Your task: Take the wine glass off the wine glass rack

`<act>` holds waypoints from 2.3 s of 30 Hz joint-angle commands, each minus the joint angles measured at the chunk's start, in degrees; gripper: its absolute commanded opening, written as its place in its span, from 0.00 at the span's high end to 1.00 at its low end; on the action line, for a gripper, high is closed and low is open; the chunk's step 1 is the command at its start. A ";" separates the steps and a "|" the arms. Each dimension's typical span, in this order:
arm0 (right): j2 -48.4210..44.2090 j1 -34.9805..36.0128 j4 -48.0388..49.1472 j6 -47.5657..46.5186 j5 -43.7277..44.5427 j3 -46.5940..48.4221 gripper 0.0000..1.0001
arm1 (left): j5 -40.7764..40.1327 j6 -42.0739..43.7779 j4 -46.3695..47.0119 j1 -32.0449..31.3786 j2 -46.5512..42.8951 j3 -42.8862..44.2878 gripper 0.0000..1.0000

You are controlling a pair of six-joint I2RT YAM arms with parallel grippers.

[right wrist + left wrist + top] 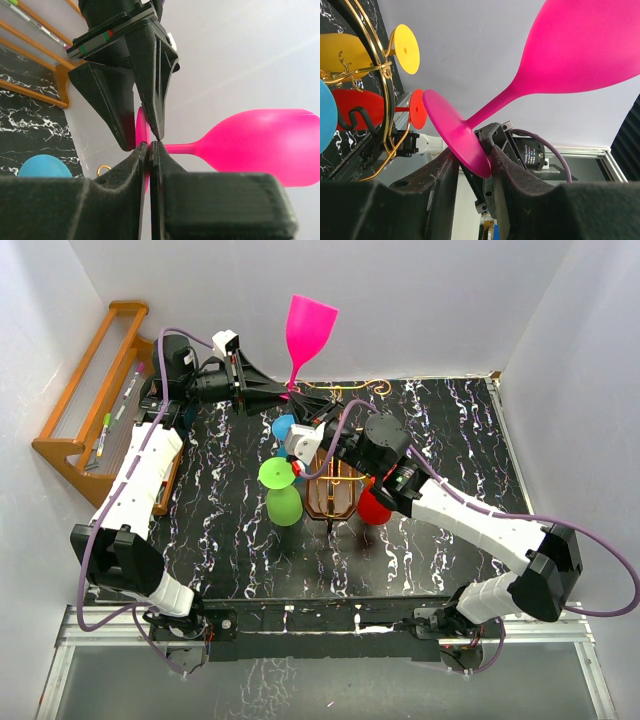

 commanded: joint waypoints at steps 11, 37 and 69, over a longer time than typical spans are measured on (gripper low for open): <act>-3.92 1.00 5.51 -1.01 0.84 -0.50 0.92 | 0.07 3.27 -4.02 -0.55 1.14 0.92 0.96; -1.44 -3.73 -25.48 34.41 33.31 20.04 0.54 | -32.11 10.89 0.81 5.18 -7.66 1.56 1.00; 24.90 -34.70 -40.21 95.28 -48.83 55.52 0.45 | -45.20 48.11 -22.56 -2.04 -9.60 7.35 1.00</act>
